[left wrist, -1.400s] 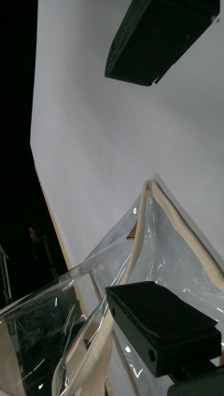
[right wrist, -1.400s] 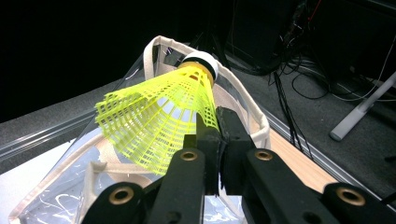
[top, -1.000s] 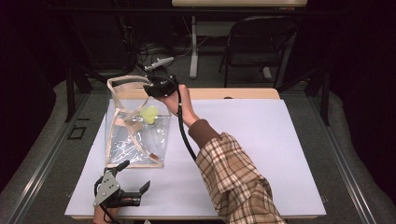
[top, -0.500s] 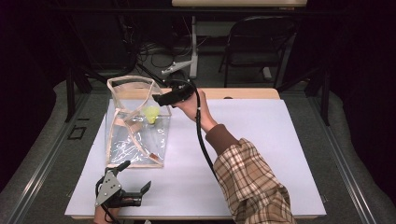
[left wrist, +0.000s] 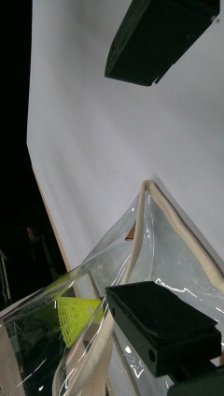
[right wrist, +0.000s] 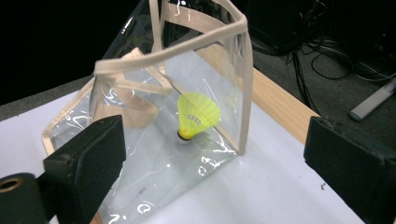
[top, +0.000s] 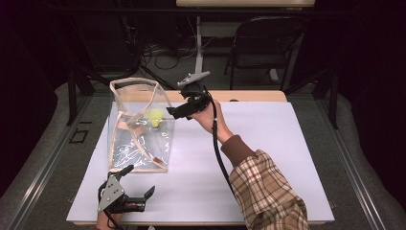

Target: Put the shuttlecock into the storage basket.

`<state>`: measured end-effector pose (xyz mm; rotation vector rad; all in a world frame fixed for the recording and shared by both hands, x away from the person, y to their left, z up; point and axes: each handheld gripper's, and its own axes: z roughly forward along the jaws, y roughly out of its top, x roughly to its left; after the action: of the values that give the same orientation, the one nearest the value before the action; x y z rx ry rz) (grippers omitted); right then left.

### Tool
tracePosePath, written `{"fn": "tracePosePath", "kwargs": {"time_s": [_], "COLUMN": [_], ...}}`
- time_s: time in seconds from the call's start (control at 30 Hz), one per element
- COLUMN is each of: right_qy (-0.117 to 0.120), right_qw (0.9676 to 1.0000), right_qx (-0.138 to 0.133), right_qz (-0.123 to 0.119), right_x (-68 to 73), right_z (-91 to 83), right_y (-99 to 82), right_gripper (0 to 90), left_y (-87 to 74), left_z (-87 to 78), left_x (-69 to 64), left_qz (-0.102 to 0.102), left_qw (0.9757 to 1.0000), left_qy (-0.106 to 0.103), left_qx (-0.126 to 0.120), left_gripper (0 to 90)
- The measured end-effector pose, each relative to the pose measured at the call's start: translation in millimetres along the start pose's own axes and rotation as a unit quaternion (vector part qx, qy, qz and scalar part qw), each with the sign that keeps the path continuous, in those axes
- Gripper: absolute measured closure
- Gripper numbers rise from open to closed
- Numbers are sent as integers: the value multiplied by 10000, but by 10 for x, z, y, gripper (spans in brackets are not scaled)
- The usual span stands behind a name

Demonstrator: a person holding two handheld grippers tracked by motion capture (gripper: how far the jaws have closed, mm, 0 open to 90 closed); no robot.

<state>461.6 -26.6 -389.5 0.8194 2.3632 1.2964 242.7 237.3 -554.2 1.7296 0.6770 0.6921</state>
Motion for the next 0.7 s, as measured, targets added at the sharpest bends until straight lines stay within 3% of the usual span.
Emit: {"fn": "tracePosePath", "kwargs": {"time_s": [0.7], "right_qy": [-209], "right_qw": [9998], "right_qx": [8], "right_qz": [-6], "right_x": [-123], "right_z": [-393], "right_y": [-462], "right_gripper": [0], "left_y": [-1], "left_z": [1], "left_x": [-7], "left_qz": [-3], "left_qw": [10000], "left_qy": [-8], "left_qx": [13], "left_gripper": [0]}}
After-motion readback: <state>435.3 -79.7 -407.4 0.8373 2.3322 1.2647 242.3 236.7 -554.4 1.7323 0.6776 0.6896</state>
